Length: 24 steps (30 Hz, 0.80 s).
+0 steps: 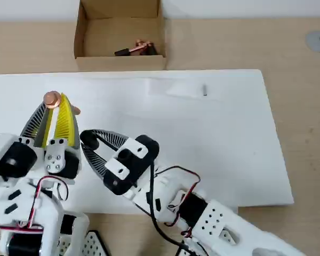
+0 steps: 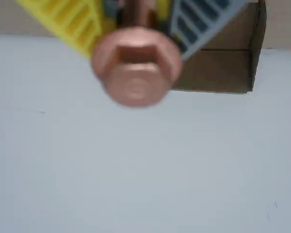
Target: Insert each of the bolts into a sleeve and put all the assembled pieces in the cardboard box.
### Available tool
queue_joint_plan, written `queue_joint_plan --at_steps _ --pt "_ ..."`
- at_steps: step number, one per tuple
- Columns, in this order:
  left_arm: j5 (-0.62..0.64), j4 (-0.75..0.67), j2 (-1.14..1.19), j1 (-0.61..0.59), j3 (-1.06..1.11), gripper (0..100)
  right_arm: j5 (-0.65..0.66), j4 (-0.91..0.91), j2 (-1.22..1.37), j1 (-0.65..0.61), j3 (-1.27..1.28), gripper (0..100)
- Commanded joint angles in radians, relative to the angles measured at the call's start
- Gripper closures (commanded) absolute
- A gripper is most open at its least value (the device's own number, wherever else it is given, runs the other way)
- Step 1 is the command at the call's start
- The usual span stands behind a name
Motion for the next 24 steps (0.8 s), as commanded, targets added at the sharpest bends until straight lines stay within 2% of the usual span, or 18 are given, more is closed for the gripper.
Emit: queue_joint_plan --at_steps 1,5,10,14,19,24 --pt "-0.008 0.060 -0.005 0.017 -0.147 100 -0.008 -0.031 -0.033 -0.010 0.001 98.8" --pt "-0.003 0.227 0.002 0.038 -0.305 100 -0.009 -0.031 -0.033 -0.010 0.001 98.8" --pt "0.035 0.365 0.004 0.190 -0.382 100 -0.009 -0.031 -0.033 -0.010 -0.002 98.8" --pt "0.035 0.330 0.001 0.216 -0.293 100 -0.011 -0.031 -0.033 -0.010 -0.007 98.8" --pt "0.029 0.198 -0.007 0.212 -0.186 100 -0.011 -0.031 -0.033 -0.012 -0.008 98.8" --pt "0.006 0.180 -0.007 0.210 -0.183 100 -0.009 -0.031 -0.033 -0.010 -0.007 98.8"
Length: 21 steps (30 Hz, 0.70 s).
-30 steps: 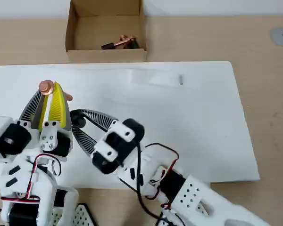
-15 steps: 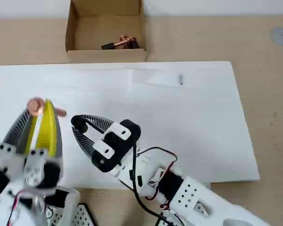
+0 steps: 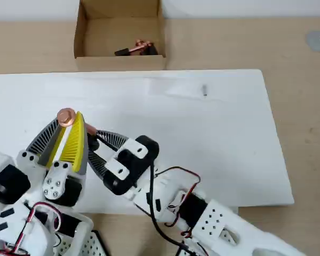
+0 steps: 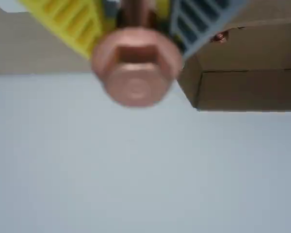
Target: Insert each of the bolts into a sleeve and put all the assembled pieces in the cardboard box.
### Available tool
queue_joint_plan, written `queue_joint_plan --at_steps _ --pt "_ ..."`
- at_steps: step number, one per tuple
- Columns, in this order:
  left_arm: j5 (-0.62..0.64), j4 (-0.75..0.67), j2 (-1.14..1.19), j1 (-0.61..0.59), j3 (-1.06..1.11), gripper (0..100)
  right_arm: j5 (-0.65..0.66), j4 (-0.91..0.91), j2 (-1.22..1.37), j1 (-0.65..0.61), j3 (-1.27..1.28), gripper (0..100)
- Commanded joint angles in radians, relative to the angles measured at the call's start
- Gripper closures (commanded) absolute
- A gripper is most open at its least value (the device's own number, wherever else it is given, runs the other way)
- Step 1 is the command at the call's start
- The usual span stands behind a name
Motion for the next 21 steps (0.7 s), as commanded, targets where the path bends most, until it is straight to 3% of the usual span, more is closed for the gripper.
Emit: queue_joint_plan --at_steps 1,13,21 --pt "-0.044 -0.028 0.001 0.008 -0.005 100 -0.009 -0.029 -0.033 -0.010 -0.012 98.8" --pt "-0.075 0.144 0.010 -0.054 -0.126 100 -0.008 -0.029 -0.033 -0.010 -0.012 98.9" --pt "-0.071 0.158 0.010 -0.054 -0.126 100 -0.006 -0.029 -0.033 -0.010 -0.012 98.9"
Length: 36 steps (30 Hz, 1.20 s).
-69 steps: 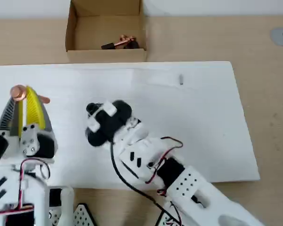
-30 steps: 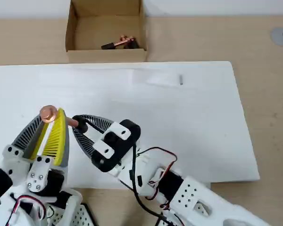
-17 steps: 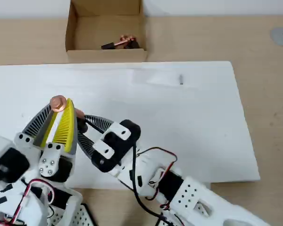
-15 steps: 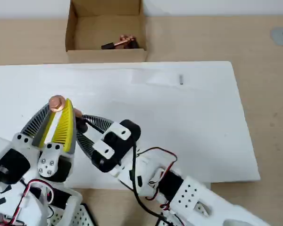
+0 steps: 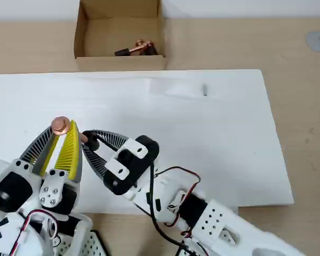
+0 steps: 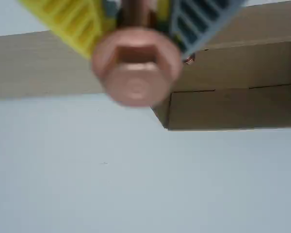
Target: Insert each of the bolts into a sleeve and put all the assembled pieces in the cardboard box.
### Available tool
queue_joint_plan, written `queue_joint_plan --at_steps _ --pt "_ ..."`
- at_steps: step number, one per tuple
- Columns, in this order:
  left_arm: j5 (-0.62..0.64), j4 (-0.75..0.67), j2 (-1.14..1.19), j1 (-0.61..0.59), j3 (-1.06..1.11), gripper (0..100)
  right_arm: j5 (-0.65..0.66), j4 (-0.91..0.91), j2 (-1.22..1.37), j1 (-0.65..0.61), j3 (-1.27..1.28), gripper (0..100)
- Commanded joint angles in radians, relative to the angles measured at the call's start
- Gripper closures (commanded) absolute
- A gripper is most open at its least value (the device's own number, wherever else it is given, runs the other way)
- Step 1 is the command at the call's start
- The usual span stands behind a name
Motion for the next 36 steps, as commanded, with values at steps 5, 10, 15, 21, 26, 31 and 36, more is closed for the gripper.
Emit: queue_joint_plan --at_steps 5,10,15,21,26,31,36 --pt "0.018 -0.005 0.010 -0.017 -0.026 100 -0.006 -0.029 -0.033 -0.010 -0.012 98.9" --pt "0.018 -0.005 0.010 -0.015 0.006 100 -0.006 -0.029 -0.033 -0.010 -0.012 98.9" --pt "0.017 -0.005 0.004 -0.015 0.037 99 -0.006 -0.029 -0.033 -0.010 -0.012 98.9" --pt "0.017 -0.006 0.002 -0.017 0.049 99 -0.006 -0.029 -0.035 -0.010 -0.012 98.9" --pt "0.009 -0.040 0.002 -0.025 0.068 99 -0.006 -0.029 -0.035 -0.010 -0.012 98.9" --pt "0.009 -0.095 0.001 -0.026 0.103 99 -0.006 -0.029 -0.039 -0.010 -0.012 98.9" --pt "0.012 -0.120 0.001 -0.023 0.137 99 -0.006 -0.023 -0.099 -0.010 -0.004 98.9"
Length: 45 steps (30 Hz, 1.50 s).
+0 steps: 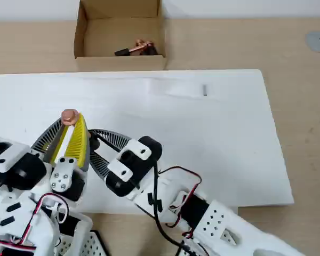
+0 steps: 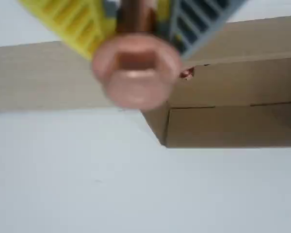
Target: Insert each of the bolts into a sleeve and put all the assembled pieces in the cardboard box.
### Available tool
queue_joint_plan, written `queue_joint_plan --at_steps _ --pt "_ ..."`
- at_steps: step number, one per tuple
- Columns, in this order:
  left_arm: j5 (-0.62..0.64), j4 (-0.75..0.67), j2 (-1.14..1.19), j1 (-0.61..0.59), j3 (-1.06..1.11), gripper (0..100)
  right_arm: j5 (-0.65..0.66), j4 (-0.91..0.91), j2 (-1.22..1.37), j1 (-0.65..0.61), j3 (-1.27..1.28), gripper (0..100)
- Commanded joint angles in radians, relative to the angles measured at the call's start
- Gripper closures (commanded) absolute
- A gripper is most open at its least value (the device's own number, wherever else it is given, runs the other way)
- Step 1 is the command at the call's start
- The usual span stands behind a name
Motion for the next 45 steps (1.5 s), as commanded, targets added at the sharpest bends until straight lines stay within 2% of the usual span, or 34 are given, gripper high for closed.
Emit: queue_joint_plan --at_steps 1,8,15,23,28,38,41,45 --pt "0.002 -0.026 0.002 -0.011 0.005 99 -0.006 -0.021 -0.062 -0.012 -0.004 98.9" --pt "0.005 -0.014 0.002 -0.006 0.003 99 -0.006 -0.021 -0.070 0.021 -0.004 98.9" --pt "0.025 0.144 0.004 0.094 -0.069 100 -0.006 -0.021 -0.070 0.022 -0.005 98.9" --pt "0.055 0.172 0.004 0.094 -0.130 99 -0.006 -0.021 -0.068 0.022 -0.005 98.9" --pt "0.078 0.261 0.010 0.094 -0.193 90 -0.006 -0.020 -0.068 0.022 -0.005 98.9" --pt "0.106 0.385 0.013 0.092 -0.341 88 -0.005 0.028 -0.067 0.048 -0.010 98.9" --pt "0.106 0.387 0.027 0.074 -0.390 88 -0.005 0.043 -0.054 0.084 -0.007 98.9" --pt "0.109 0.431 0.148 -0.063 -0.479 88 -0.005 0.118 0.051 0.177 -0.058 98.9"
